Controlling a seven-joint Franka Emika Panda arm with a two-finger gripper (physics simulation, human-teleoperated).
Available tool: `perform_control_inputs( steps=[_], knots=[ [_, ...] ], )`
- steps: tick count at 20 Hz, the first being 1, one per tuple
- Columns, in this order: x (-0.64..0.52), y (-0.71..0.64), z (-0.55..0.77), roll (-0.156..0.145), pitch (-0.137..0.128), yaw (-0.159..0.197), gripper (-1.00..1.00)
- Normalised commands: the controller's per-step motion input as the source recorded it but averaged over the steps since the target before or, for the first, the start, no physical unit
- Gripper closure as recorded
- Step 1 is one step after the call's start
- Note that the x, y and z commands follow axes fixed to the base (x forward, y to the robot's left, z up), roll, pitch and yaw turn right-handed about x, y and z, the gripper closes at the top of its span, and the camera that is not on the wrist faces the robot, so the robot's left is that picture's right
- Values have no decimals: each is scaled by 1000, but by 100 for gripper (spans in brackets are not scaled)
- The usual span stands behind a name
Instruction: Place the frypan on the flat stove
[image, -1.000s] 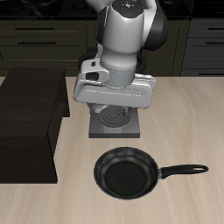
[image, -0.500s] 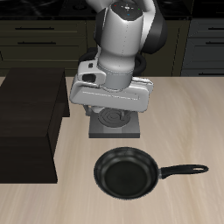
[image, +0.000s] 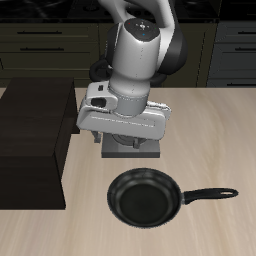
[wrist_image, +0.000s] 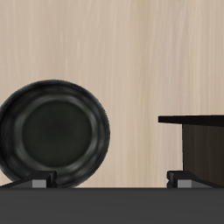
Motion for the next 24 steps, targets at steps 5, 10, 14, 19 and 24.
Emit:
perform_control_inputs(
  steps=[5, 10, 14, 19, 24],
  knots=[
    [57, -99, -337, 0, 28, -31, -100],
    [47, 5, -160, -4, 4, -7, -100],
    [8, -24, -194, 4, 10, -6, -100],
    [-12, 24, -172, 13, 11, -17, -100],
    [-31, -2, -268, 4, 7, -5, -100]
  ],
)
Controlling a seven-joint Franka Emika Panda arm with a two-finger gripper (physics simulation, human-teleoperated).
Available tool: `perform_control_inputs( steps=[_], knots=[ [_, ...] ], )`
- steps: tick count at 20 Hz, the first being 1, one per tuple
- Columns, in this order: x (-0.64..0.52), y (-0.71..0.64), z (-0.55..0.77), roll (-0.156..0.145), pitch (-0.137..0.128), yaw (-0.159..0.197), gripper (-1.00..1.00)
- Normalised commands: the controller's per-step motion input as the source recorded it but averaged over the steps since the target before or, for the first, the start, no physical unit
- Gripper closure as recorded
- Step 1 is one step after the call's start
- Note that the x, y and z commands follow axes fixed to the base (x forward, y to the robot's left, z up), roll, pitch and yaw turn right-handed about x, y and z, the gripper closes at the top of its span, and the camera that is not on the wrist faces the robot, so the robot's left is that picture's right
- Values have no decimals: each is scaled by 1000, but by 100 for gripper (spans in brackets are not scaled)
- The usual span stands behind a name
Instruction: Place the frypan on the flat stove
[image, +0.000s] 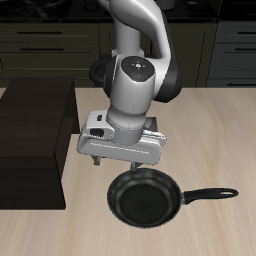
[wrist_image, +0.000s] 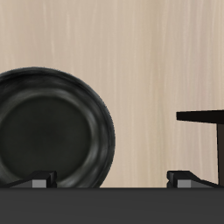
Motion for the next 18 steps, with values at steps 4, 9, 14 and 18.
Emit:
perform_control_inputs(
  steps=[4, 9, 14, 18],
  knots=[
    [-72, -3, -294, 10, -10, -35, -100],
    [-28, 67, -250, 20, 17, 8, -100],
    [-13, 20, -365, 10, 26, -12, -100],
    [-13, -21, -247, -3, 12, -17, -100]
  ],
)
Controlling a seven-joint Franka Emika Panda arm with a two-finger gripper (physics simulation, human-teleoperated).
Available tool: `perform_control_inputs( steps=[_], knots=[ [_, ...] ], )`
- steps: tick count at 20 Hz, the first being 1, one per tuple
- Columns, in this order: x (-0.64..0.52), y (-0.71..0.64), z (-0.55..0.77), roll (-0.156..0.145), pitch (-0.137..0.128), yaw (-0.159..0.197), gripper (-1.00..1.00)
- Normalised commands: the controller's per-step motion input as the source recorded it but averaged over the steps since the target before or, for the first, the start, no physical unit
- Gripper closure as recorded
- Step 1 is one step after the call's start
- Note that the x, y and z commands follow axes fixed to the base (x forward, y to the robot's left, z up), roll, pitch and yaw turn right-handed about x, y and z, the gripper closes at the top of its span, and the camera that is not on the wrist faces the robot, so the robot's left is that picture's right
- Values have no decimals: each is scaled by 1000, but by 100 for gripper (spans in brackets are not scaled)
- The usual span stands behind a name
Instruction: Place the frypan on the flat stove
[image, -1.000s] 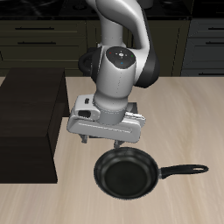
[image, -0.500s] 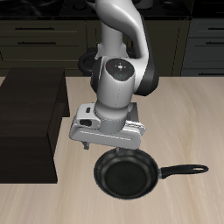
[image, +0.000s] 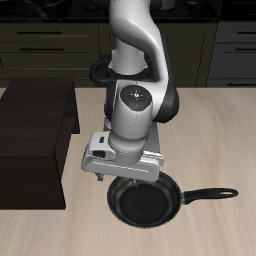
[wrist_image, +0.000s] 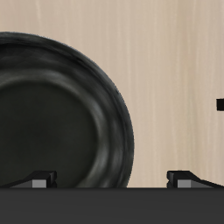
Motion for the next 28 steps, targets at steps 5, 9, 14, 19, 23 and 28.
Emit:
perform_control_inputs(
  steps=[5, 9, 14, 19, 23, 28],
  knots=[
    [17, -80, -158, -17, 18, -19, -100],
    [-14, -57, -152, -6, 13, -26, -100],
    [-5, -15, -135, 3, 13, -19, -100],
    [-51, -53, -216, -3, 22, -17, -100],
    [-33, -98, -233, -21, 25, -19, -100],
    [-1, -138, -286, -26, 35, -26, -100]
  ],
)
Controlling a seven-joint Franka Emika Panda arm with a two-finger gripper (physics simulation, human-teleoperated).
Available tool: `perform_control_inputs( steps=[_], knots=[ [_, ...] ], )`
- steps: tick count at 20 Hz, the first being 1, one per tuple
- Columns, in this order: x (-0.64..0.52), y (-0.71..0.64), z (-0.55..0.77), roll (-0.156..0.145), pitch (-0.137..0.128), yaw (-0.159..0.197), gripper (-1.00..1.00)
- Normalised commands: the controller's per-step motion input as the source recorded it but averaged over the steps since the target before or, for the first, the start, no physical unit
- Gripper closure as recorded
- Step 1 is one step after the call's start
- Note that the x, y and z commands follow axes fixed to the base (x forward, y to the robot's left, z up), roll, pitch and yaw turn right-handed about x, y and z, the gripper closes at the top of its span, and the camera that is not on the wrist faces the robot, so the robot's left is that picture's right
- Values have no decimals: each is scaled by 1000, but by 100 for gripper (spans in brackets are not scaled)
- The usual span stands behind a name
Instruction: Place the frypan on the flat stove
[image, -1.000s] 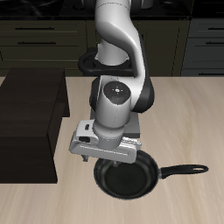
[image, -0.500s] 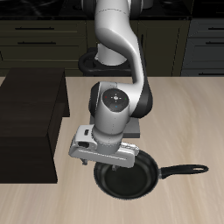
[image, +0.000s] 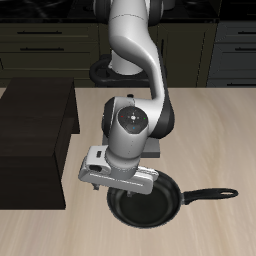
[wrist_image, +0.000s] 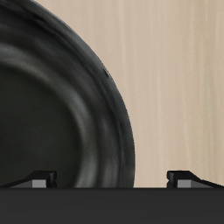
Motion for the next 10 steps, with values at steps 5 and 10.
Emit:
perform_control_inputs(
  steps=[5, 10],
  knots=[
    [0, -153, -382, -22, 49, -13, -100],
    [-3, -39, -455, -17, 75, -54, -100]
  ],
)
